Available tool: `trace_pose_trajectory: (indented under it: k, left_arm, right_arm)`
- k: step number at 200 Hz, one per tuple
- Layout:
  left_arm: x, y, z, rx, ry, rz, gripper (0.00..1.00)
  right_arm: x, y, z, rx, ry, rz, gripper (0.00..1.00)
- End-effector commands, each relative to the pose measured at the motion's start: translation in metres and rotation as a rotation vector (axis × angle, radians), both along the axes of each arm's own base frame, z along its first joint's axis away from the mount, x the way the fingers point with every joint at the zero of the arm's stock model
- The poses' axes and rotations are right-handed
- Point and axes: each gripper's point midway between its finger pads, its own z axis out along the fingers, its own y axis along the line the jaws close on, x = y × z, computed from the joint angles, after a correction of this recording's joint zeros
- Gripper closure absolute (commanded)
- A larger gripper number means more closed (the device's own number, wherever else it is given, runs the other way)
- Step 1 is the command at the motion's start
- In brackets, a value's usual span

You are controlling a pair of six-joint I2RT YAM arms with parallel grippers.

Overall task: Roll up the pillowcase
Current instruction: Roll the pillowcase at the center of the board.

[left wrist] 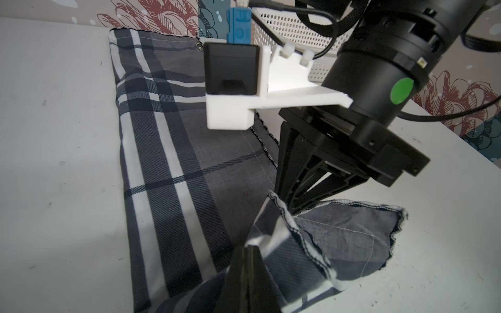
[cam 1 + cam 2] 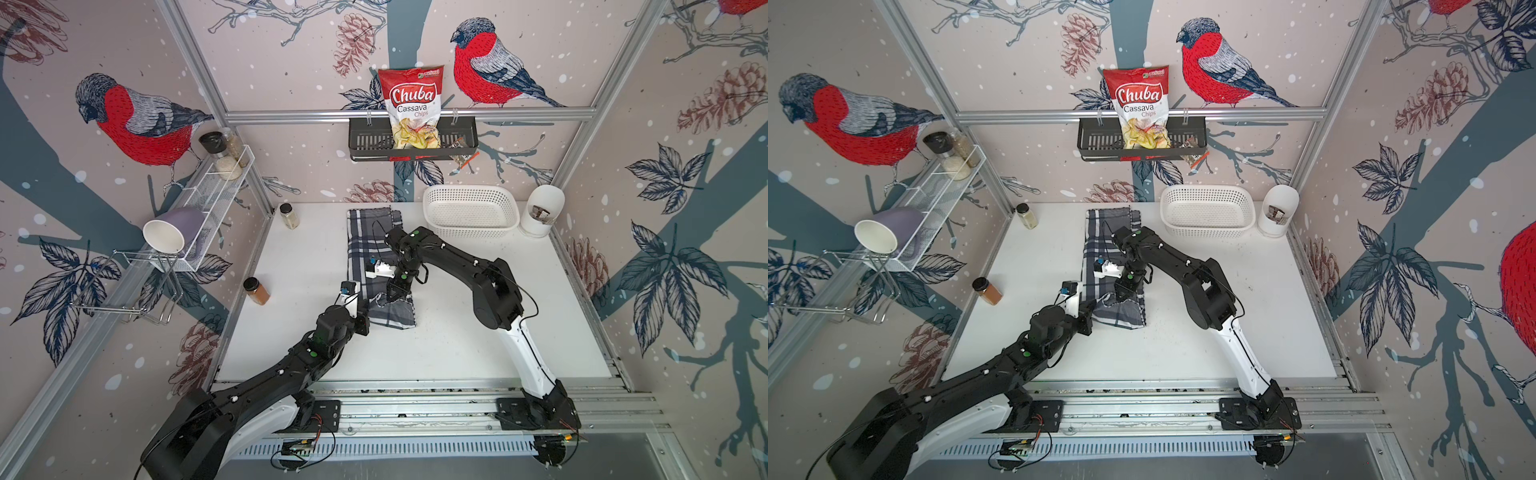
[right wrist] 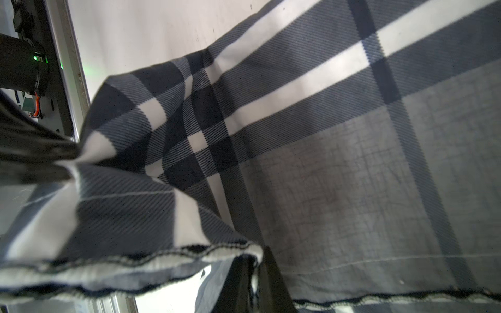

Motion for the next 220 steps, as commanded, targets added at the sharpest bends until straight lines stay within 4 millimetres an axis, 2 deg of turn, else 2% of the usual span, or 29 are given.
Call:
trace_pose_trajectory:
  k: [1, 27, 50, 62, 71, 80, 96, 115, 127, 139, 152, 162, 167, 175, 192, 198, 204, 220]
  left_arm:
    - [0.005, 0.008, 0.002, 0.0, 0.001, 0.066, 1.0]
    - [0.006, 0.02, -0.004, -0.024, 0.039, 0.145, 1.0]
    - [0.004, 0.033, -0.011, -0.062, 0.081, 0.234, 1.0]
    - [0.002, 0.038, -0.016, -0.078, 0.094, 0.268, 1.0]
    - [0.002, 0.045, -0.02, -0.087, 0.106, 0.306, 1.0]
    - [0.001, 0.048, -0.024, -0.091, 0.116, 0.322, 1.0]
    - [0.001, 0.052, -0.029, -0.099, 0.136, 0.351, 1.0]
    - [0.002, 0.055, -0.03, -0.114, 0.15, 0.372, 1.0]
    - [0.003, 0.057, -0.028, -0.124, 0.154, 0.384, 1.0]
    - [0.005, 0.058, -0.027, -0.13, 0.159, 0.384, 1.0]
    - [0.007, 0.059, -0.026, -0.131, 0.159, 0.379, 1.0]
    - [0.009, 0.061, -0.025, -0.133, 0.16, 0.375, 0.99]
    - [0.01, 0.062, -0.026, -0.132, 0.162, 0.375, 0.96]
    - [0.011, 0.064, -0.025, -0.131, 0.163, 0.375, 0.82]
    - [0.013, 0.062, -0.021, -0.125, 0.146, 0.34, 0.34]
    - [0.014, 0.061, -0.019, -0.125, 0.138, 0.332, 0.21]
    - [0.015, 0.06, -0.017, -0.123, 0.132, 0.326, 0.17]
    - [0.018, 0.056, -0.01, -0.117, 0.112, 0.293, 0.14]
  right_arm:
    - [0.001, 0.002, 0.0, 0.002, 0.004, -0.007, 0.85]
    - [0.011, 0.001, -0.006, -0.017, -0.037, -0.036, 0.84]
    - [0.026, -0.001, -0.012, -0.043, -0.085, -0.073, 0.74]
    - [0.034, -0.001, -0.012, -0.043, -0.112, -0.092, 0.65]
    - [0.041, 0.0, -0.01, -0.042, -0.135, -0.112, 0.53]
    - [0.047, 0.003, -0.006, -0.036, -0.164, -0.128, 0.45]
    - [0.059, 0.006, 0.009, -0.015, -0.243, -0.167, 0.4]
    - [0.071, 0.011, 0.042, 0.057, -0.411, -0.225, 0.34]
    - [0.068, 0.012, 0.064, 0.118, -0.576, -0.247, 0.3]
    - [0.052, 0.008, 0.084, 0.204, -0.761, -0.24, 0.21]
    - [0.021, -0.001, 0.09, 0.291, -0.923, -0.204, 0.11]
    - [-0.008, -0.007, 0.089, 0.356, -1.013, -0.154, 0.08]
    - [-0.021, -0.008, 0.086, 0.375, -1.038, -0.127, 0.07]
    - [-0.038, -0.009, 0.079, 0.39, -1.071, -0.093, 0.06]
    - [-0.052, -0.01, 0.063, 0.348, -1.136, -0.076, 0.03]
    - [-0.053, -0.009, 0.056, 0.322, -1.159, -0.067, 0.01]
    - [-0.053, -0.008, 0.05, 0.297, -1.185, -0.055, 0.0]
    - [-0.05, -0.004, 0.04, 0.257, -1.267, -0.035, 0.0]
